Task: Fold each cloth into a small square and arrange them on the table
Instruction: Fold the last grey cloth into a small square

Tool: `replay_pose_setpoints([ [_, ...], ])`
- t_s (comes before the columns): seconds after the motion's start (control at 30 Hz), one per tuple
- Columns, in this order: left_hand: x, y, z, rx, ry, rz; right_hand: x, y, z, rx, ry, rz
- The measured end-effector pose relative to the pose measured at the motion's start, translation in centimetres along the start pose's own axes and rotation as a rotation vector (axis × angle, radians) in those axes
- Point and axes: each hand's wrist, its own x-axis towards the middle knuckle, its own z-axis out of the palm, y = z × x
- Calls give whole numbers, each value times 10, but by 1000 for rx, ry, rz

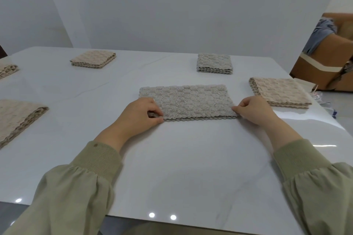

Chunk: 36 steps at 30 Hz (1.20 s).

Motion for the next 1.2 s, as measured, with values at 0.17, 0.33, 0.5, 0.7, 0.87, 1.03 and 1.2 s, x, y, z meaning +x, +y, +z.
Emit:
replay_pose_setpoints([
  [0.17, 0, 0, -2, -51, -29, -42, -1, -3, 2, -112, 34, 13],
  [0.33, -1, -2, -7, -70, -40, -51, -10, -13, 9, -400, 235, -117],
  [0.5, -3, -7, -16, -52, -63, -115, -17, -27, 35, -211, 396, -605],
  [0.7, -7, -9, -26, -67, -73, -170, -14, -26, 48, -212, 256, -649],
  [0.87, -8, -7, -30, -9, -120, -214, -14, -28, 47, -188, 224, -590],
  [1.03, 1, -2, -19, 100, 88, -233, -14, -35, 45, -178, 362, -606],
  [1.2, 42, 18, 8, 171, 268, -120, -3, -70, 52, 47, 497, -542],
])
